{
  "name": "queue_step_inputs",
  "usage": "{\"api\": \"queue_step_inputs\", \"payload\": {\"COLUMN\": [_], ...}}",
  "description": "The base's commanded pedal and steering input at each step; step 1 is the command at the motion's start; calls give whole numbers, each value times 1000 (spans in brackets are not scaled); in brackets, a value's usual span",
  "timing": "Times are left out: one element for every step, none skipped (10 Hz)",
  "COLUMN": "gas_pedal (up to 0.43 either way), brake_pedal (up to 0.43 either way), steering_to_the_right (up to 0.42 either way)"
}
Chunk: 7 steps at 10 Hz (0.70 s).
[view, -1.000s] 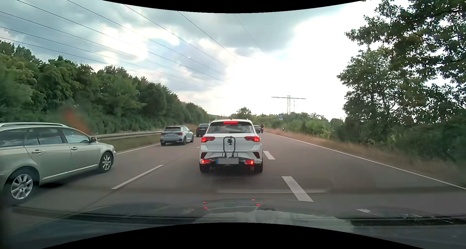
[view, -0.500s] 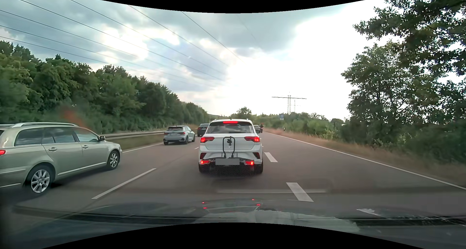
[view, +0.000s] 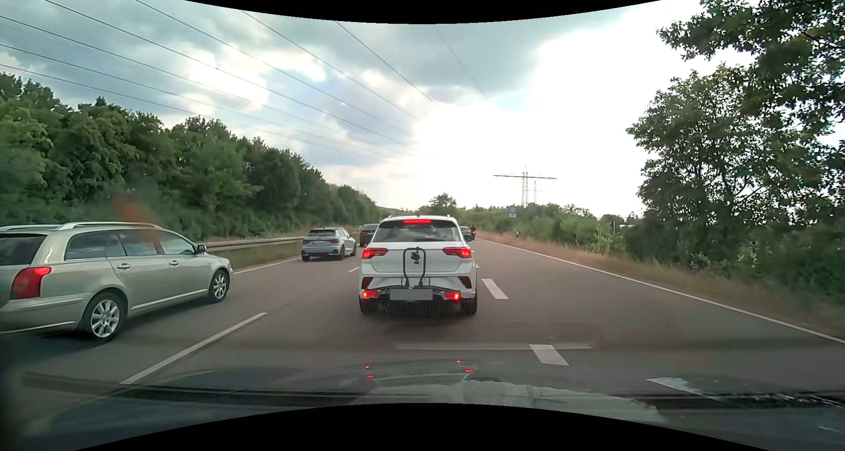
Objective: Follow the waypoints while adhering to traffic rules and regulations
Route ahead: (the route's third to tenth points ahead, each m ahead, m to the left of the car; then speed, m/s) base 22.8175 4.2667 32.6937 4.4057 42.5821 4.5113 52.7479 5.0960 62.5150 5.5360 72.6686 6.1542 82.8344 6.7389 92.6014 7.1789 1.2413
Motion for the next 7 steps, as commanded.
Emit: {"api": "queue_step_inputs", "payload": {"gas_pedal": [0,0,0,0,0,0,0], "brake_pedal": [128,128,128,128,134,140,140], "steering_to_the_right": [-6,-6,-7,-10,-12,-11,-10]}}
